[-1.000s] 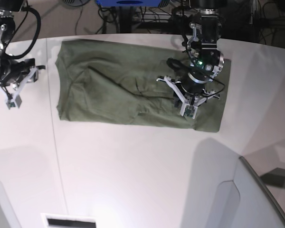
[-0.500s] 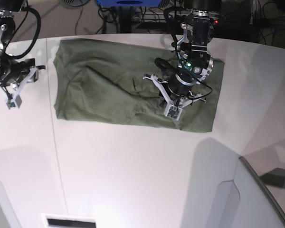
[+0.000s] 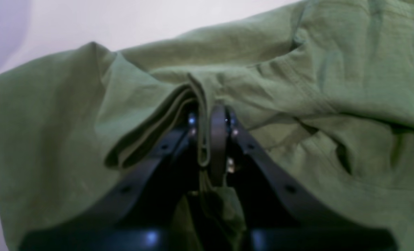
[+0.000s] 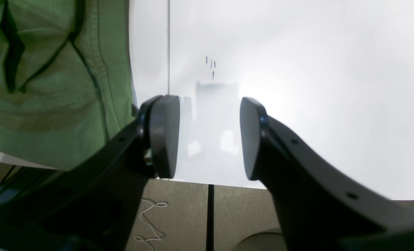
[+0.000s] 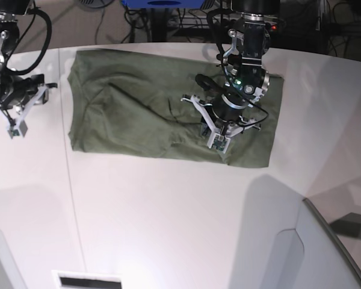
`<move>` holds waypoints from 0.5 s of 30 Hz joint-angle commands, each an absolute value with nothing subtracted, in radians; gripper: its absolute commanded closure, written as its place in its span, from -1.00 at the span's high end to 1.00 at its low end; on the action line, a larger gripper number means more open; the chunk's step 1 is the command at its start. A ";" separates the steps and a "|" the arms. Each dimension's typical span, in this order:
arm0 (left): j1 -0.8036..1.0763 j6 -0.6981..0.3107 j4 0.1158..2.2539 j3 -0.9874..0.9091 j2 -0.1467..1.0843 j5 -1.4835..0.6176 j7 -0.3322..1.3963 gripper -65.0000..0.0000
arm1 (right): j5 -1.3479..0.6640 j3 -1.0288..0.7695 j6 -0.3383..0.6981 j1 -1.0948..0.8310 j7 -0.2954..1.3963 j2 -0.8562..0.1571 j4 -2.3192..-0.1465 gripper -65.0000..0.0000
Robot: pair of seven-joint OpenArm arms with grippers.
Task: Layout the t-shirt on the table in an organized manner, then fold the t-shirt properly
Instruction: 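Drag the left gripper along the shirt strip, smoothing it flat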
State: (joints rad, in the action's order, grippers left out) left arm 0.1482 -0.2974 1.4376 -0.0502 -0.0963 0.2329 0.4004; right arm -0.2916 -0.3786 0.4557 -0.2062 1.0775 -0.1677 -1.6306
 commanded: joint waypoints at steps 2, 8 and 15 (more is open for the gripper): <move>0.142 -0.300 1.454 0.002 -0.084 0.229 0.380 -0.55 | -0.300 -0.380 0.458 -0.197 1.070 -0.182 -1.649 -0.16; 0.147 -0.300 1.454 0.162 -0.033 0.229 0.380 0.08 | -0.300 -0.378 0.458 -0.197 1.070 -0.182 -1.649 -0.16; 0.156 -0.300 1.535 0.248 0.015 0.226 0.380 0.14 | -0.300 -0.380 0.458 -0.197 1.070 -0.185 -1.649 -0.16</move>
